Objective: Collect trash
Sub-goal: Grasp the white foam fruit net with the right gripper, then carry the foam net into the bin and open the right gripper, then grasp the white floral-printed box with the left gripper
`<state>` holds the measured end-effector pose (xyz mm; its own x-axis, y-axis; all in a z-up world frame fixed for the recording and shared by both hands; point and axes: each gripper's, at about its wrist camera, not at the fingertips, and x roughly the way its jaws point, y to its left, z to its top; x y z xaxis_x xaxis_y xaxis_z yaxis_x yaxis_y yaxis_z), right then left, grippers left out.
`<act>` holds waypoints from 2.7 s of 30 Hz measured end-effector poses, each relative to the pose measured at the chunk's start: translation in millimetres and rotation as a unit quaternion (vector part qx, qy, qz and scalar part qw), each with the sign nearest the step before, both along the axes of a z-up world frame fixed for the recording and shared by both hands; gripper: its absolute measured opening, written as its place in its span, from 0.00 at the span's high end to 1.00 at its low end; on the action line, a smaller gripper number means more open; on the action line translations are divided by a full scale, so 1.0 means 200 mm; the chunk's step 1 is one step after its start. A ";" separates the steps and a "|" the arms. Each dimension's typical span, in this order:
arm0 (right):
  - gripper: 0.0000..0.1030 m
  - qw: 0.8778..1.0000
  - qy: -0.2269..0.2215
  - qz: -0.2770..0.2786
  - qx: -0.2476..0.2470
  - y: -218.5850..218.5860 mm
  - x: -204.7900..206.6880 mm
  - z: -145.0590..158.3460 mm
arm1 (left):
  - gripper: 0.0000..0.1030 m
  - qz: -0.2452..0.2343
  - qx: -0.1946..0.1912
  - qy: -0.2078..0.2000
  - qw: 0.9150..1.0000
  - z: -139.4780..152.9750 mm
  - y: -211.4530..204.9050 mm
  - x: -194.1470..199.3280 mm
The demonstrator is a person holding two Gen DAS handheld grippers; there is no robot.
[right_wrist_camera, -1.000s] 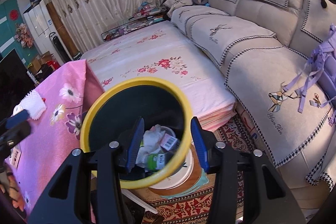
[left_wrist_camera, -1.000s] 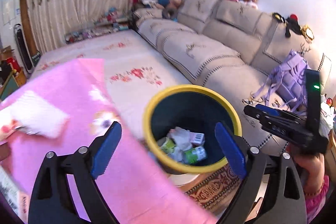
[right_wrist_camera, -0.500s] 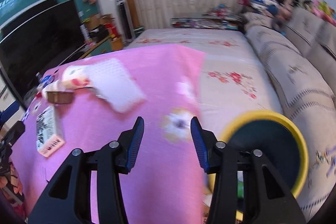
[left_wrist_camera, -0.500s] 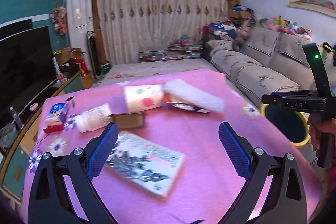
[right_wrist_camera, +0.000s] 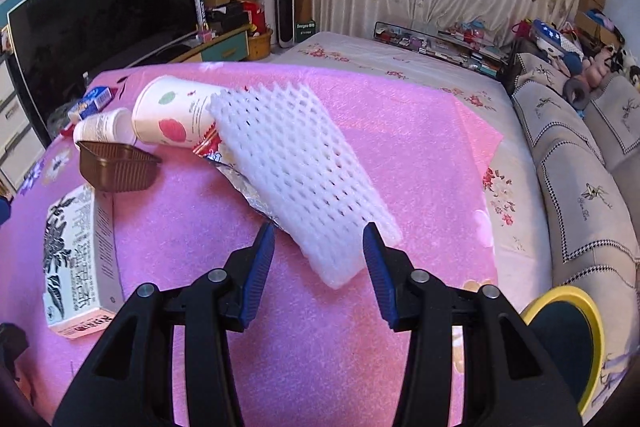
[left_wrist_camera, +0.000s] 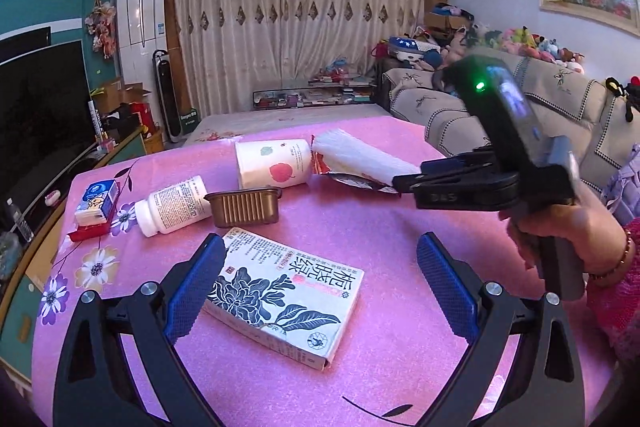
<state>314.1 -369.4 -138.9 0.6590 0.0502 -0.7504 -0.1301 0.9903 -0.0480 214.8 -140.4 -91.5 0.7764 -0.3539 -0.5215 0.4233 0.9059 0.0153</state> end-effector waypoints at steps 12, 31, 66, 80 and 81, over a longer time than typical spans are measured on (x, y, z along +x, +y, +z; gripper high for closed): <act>0.87 0.999 -0.001 0.016 0.033 0.00 -0.03 0.05 | 0.08 0.000 -0.010 0.015 1.000 -0.02 0.02 0.01; 0.88 0.984 -0.052 -0.130 0.110 -0.68 -0.61 0.18 | 0.08 -0.001 -0.027 0.022 0.999 -0.01 0.05 0.01; 0.59 0.957 0.019 -0.275 0.093 -1.10 -0.68 -0.27 | 0.07 0.131 0.053 0.121 0.983 -0.19 -0.12 0.24; 0.59 0.962 0.009 -0.253 0.104 -1.04 -0.66 -0.22 | 0.05 0.141 0.056 0.146 0.978 -0.21 0.02 0.18; 0.59 0.962 0.009 -0.252 0.103 -1.03 -0.67 -0.22 | 0.05 0.142 0.057 0.148 0.977 -0.21 0.05 0.16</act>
